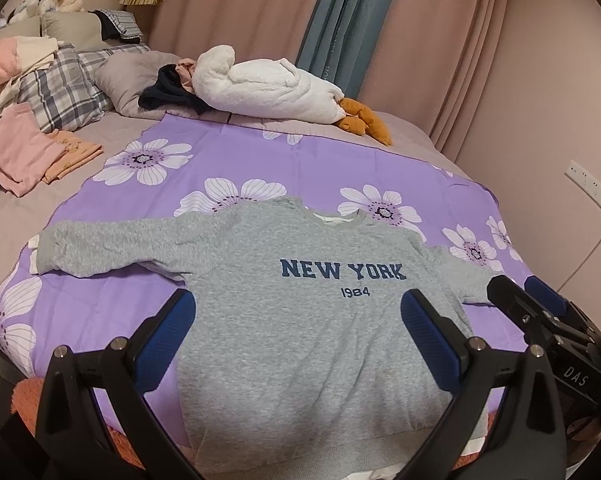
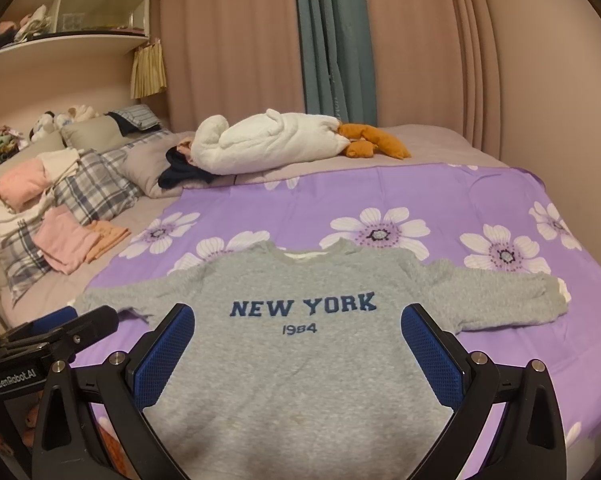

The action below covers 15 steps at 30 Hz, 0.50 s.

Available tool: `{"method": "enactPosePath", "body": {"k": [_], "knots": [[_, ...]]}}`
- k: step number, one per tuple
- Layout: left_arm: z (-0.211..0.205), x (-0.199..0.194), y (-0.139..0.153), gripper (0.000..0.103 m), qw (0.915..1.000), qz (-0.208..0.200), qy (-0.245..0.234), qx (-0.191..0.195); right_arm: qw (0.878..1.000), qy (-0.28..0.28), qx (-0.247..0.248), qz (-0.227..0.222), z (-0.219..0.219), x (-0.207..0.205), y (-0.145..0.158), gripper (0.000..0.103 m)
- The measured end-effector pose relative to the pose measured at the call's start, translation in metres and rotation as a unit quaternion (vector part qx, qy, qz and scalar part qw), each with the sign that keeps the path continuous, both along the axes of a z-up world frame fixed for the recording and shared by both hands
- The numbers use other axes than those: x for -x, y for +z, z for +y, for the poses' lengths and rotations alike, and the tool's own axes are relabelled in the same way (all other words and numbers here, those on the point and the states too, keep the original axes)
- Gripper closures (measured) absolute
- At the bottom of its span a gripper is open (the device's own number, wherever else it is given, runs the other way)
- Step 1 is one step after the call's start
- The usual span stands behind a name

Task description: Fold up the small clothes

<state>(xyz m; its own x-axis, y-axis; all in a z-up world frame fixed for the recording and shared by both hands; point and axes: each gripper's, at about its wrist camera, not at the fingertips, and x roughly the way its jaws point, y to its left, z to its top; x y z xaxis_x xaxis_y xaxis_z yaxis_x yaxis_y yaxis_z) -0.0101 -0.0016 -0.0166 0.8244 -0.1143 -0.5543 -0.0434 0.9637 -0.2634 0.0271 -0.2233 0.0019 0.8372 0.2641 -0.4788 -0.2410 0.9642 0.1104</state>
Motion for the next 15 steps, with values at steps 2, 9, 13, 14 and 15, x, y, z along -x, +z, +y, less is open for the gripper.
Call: {"method": "enactPosePath", "body": {"k": [2, 9, 13, 14, 15], "knots": [[-0.0001, -0.0008, 0.0003, 0.000, 1.0000, 0.001, -0.003, 0.003, 1.000, 0.000, -0.001, 0.000, -0.0001, 0.0000, -0.0003, 0.001], [0.0003, -0.0018, 0.0006, 0.000, 0.9999, 0.004, -0.007, 0.009, 1.000, 0.000, -0.002, 0.000, -0.0011, -0.0005, -0.0012, 0.001], [-0.0010, -0.0019, 0.0003, 0.000, 0.9999, 0.005, -0.007, 0.008, 1.000, 0.000, -0.002, 0.000, -0.0025, -0.0007, -0.0020, 0.001], [-0.0010, -0.0020, 0.0003, 0.000, 0.9999, 0.006, -0.008, 0.009, 1.000, 0.001, -0.002, 0.000, -0.0020, -0.0008, -0.0018, 0.001], [-0.0007, -0.0024, 0.0001, 0.000, 0.9999, 0.006, -0.009, 0.010, 1.000, 0.001, -0.002, 0.001, -0.0021, -0.0009, -0.0019, 0.001]]}}
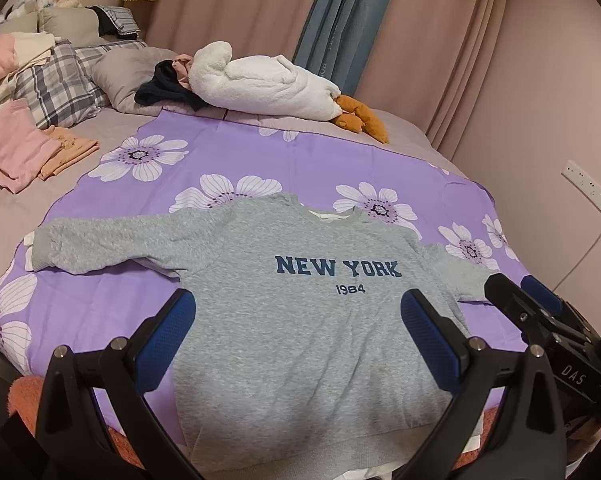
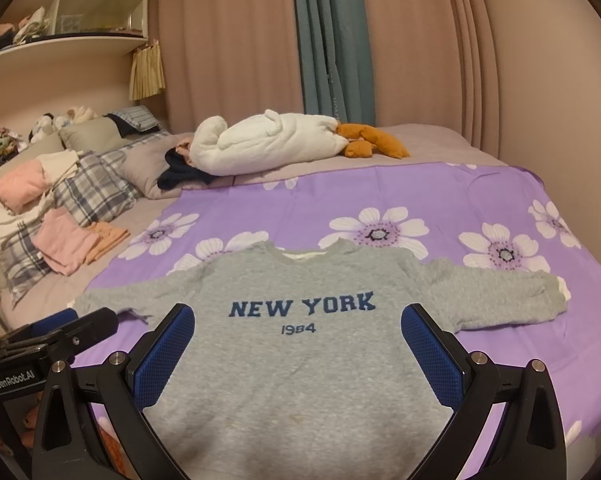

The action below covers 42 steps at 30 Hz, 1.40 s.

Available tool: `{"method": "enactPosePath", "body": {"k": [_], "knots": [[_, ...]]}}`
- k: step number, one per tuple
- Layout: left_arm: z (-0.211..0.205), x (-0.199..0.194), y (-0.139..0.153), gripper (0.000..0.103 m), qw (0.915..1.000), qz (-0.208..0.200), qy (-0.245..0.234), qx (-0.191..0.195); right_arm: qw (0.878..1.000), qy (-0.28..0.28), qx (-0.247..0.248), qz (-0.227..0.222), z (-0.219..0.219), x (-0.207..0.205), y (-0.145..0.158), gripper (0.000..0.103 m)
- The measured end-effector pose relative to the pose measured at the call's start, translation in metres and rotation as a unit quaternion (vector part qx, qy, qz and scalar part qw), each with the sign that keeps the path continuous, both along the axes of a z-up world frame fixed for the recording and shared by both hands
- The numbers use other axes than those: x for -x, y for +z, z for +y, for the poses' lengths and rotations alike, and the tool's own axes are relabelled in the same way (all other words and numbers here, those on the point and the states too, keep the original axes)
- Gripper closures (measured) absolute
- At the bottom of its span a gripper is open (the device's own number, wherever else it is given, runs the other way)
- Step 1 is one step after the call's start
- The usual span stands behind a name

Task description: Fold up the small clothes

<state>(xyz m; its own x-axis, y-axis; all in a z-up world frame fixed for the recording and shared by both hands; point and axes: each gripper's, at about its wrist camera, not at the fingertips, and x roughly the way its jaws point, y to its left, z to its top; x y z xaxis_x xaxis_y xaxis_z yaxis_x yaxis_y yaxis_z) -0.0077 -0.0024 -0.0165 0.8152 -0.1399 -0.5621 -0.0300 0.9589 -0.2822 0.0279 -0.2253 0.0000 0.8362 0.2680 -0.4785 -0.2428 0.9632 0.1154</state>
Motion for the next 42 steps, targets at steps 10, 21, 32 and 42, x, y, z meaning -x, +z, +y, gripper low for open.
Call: {"method": "enactPosePath", "body": {"k": [10, 21, 32, 42], "knots": [[0.0015, -0.0001, -0.0012, 0.000, 1.0000, 0.002, 0.001, 0.002, 1.000, -0.002, 0.002, 0.002, -0.0011, 0.0001, -0.0017, 0.001], [0.0013, 0.0005, -0.0012, 0.000, 1.0000, 0.000, -0.004, 0.004, 1.000, -0.001, 0.000, 0.002, -0.0035, -0.0009, -0.0036, 0.001], [-0.0003, 0.0020, 0.0025, 0.000, 0.9998, -0.005, -0.012, 0.012, 1.000, 0.002, 0.000, 0.000, -0.0039, -0.0002, -0.0045, 0.001], [0.0001, 0.0026, 0.0031, 0.000, 0.9998, -0.005, -0.014, 0.013, 1.000, 0.000, 0.002, 0.000, -0.0028, 0.0007, -0.0043, 0.001]]}}
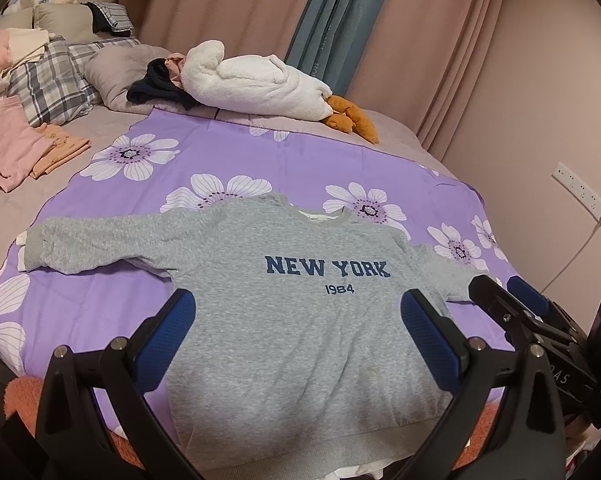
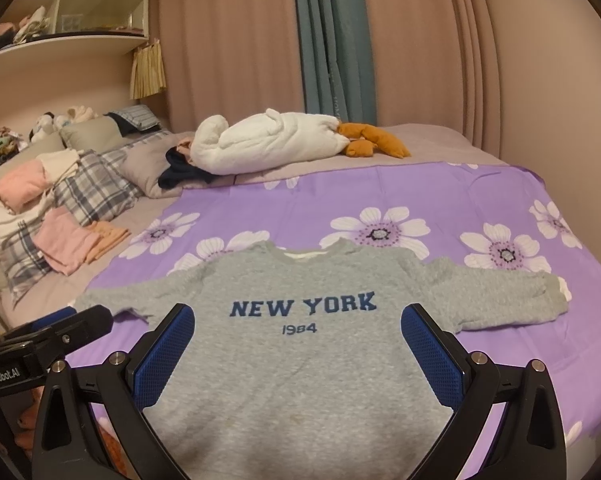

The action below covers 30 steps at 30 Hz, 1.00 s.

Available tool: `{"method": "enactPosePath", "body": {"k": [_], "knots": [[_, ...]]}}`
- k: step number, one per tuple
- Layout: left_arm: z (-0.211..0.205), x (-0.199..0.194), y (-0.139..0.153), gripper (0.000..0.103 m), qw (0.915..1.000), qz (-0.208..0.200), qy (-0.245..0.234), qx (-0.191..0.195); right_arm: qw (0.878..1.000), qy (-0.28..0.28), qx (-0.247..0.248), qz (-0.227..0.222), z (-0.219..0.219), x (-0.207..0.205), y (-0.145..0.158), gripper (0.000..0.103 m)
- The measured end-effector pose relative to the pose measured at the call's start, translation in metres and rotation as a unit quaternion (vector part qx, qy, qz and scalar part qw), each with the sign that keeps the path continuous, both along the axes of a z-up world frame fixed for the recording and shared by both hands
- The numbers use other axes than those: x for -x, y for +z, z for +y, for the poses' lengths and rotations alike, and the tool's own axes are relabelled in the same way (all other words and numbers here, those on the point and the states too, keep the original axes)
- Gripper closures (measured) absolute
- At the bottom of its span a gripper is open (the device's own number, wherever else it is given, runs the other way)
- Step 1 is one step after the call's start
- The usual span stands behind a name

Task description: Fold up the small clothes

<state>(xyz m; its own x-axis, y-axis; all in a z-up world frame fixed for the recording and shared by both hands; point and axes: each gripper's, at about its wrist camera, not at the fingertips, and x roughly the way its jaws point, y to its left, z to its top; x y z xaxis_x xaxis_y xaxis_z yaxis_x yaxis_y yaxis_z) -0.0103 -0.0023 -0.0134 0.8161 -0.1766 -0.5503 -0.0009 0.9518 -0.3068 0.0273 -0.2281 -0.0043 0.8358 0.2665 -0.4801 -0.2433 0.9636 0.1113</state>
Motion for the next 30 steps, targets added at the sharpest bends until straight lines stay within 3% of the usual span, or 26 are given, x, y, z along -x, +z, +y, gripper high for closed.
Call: {"method": "enactPosePath", "body": {"k": [10, 30], "knots": [[0.0015, 0.0058, 0.0021, 0.000, 0.9998, -0.004, -0.008, 0.017, 1.000, 0.001, -0.001, -0.001, 0.0007, -0.0002, 0.0009, 0.001], [0.0051, 0.0059, 0.0022, 0.000, 0.9999, -0.005, -0.006, 0.012, 1.000, 0.001, -0.001, 0.000, 0.0015, -0.0001, 0.0008, 0.001]]}}
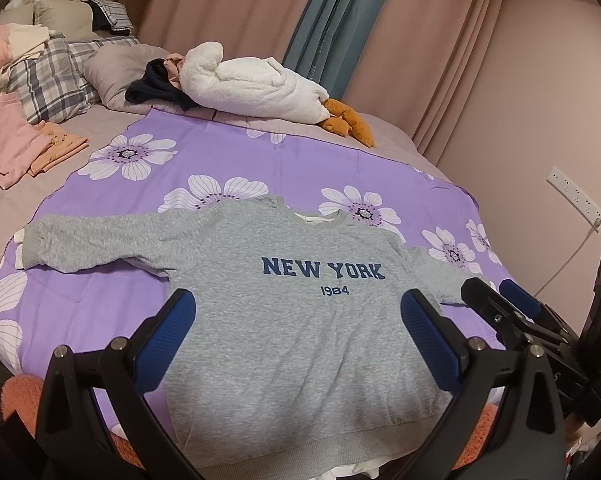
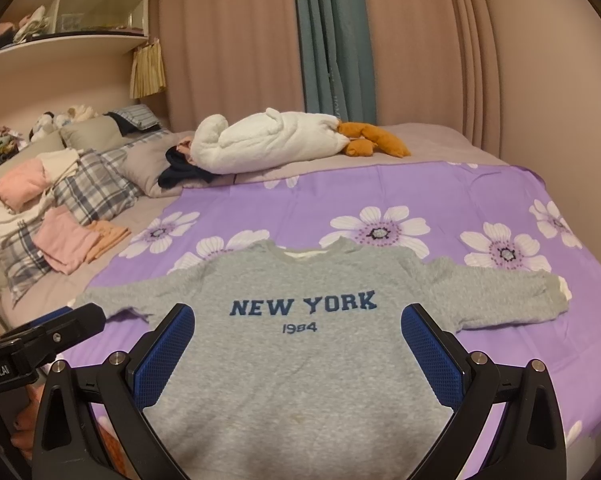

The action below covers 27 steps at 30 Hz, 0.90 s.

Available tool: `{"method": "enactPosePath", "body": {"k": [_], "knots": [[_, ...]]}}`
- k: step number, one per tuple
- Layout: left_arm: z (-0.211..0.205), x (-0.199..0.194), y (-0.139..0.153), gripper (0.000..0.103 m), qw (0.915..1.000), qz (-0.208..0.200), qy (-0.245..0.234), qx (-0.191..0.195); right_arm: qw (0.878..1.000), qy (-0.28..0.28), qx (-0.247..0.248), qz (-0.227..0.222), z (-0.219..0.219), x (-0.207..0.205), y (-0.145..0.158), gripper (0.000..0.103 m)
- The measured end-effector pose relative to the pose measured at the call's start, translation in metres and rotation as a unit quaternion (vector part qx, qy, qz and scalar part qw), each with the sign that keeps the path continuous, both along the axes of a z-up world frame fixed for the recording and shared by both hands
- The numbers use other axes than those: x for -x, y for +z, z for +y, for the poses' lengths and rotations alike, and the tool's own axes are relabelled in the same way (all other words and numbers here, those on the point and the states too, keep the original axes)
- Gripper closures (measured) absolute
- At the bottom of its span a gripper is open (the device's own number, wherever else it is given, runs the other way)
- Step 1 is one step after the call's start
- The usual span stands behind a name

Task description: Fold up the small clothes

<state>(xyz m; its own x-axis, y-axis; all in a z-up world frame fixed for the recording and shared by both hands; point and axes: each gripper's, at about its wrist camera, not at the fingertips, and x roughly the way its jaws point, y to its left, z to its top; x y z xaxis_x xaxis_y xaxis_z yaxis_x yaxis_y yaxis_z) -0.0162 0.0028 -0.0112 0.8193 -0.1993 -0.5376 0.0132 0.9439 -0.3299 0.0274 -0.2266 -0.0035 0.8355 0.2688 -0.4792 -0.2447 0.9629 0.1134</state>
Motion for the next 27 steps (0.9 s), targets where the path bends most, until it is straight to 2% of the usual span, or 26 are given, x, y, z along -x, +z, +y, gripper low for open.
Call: {"method": "enactPosePath", "body": {"k": [20, 27], "knots": [[0.0012, -0.0009, -0.0006, 0.000, 1.0000, 0.003, -0.002, 0.001, 1.000, 0.001, -0.001, 0.002, 0.0006, -0.0003, -0.0023, 0.001], [0.0003, -0.0088, -0.0078, 0.000, 0.9999, 0.015, -0.006, 0.003, 1.000, -0.003, -0.023, -0.001, -0.0046, -0.0009, -0.0014, 0.001]]}}
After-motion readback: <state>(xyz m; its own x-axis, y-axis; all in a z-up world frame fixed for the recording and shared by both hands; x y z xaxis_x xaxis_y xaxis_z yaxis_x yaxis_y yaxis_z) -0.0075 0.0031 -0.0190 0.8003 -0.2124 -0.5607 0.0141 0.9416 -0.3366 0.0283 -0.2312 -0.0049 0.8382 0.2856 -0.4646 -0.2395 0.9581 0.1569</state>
